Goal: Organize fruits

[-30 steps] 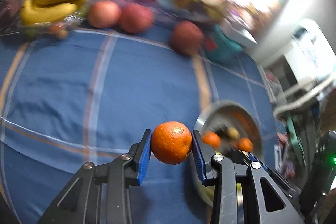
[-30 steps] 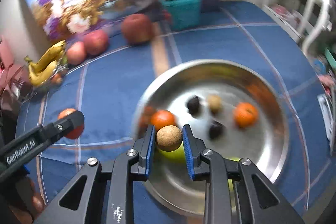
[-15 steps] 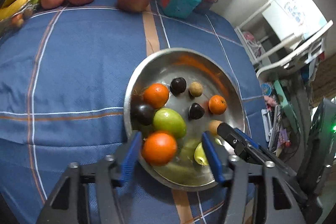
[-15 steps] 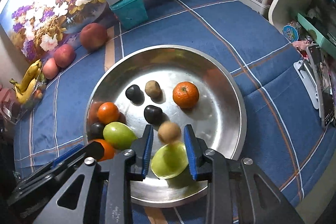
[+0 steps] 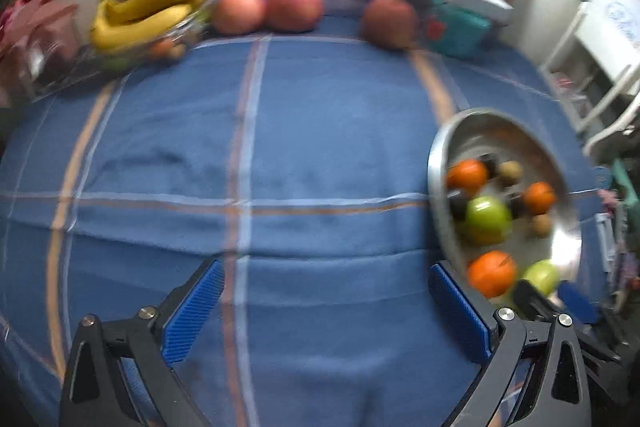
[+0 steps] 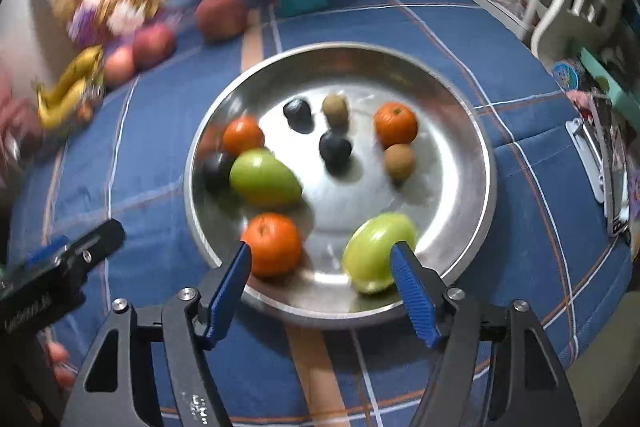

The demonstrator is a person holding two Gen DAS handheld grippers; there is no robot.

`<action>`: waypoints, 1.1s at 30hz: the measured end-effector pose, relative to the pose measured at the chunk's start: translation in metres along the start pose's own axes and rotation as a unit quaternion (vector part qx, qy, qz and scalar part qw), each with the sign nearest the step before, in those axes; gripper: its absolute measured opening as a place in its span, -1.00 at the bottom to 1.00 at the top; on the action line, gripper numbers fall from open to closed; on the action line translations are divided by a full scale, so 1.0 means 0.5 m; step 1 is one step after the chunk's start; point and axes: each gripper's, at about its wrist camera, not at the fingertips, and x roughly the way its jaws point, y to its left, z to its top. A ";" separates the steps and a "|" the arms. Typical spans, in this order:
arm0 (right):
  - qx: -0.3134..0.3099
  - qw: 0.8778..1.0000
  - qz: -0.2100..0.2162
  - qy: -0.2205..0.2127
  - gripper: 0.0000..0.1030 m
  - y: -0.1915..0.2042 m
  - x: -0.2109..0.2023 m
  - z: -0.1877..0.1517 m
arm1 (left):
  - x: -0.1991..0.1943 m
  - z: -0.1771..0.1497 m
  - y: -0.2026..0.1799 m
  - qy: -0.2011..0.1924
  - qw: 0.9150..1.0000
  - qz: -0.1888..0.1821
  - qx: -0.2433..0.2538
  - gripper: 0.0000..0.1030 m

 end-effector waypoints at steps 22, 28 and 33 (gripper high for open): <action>-0.069 0.996 0.016 -0.063 0.80 0.089 -0.080 -0.051 | -0.107 -0.095 0.108 -0.040 0.994 0.096 -0.044 1.00; -0.068 0.996 0.016 -0.047 0.80 0.092 -0.065 -0.054 | -0.095 -0.093 0.113 -0.019 0.995 0.085 -0.051 1.00; -0.055 0.998 0.018 -0.040 0.80 0.083 -0.058 -0.054 | -0.090 -0.096 0.108 -0.012 0.995 0.083 -0.049 1.00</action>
